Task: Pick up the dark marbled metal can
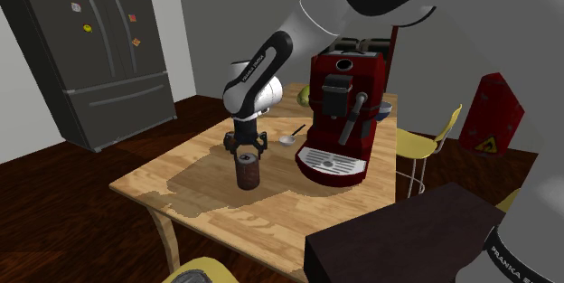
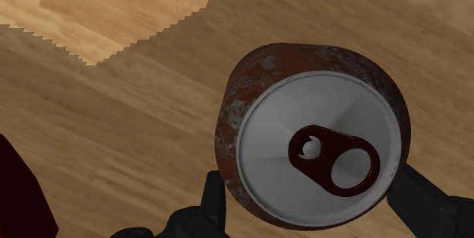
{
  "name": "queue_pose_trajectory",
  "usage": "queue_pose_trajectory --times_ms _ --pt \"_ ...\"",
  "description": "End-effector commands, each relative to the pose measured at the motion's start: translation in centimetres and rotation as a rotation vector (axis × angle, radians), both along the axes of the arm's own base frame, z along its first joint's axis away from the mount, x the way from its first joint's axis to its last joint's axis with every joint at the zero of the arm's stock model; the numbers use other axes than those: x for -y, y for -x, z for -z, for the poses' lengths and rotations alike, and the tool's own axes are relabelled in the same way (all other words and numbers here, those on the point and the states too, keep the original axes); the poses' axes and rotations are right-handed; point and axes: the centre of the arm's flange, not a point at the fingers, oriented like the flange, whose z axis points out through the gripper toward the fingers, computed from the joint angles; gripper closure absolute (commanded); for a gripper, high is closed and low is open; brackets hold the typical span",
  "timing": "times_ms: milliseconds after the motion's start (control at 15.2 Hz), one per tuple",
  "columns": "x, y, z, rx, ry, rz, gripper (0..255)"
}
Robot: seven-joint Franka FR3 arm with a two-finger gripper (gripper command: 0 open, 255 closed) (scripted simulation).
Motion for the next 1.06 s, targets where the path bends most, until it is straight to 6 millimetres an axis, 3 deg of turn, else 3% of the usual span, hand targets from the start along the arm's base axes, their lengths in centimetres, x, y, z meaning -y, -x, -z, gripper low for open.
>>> queue_pose_trajectory --times_ms 0,858,990 --pt "0.0 0.1 -0.8 -0.001 0.000 -0.001 255" --pt "0.0 0.1 -7.6 -0.001 0.000 -0.001 255" --pt "0.0 0.1 -7.7 -0.001 0.000 -0.001 255"
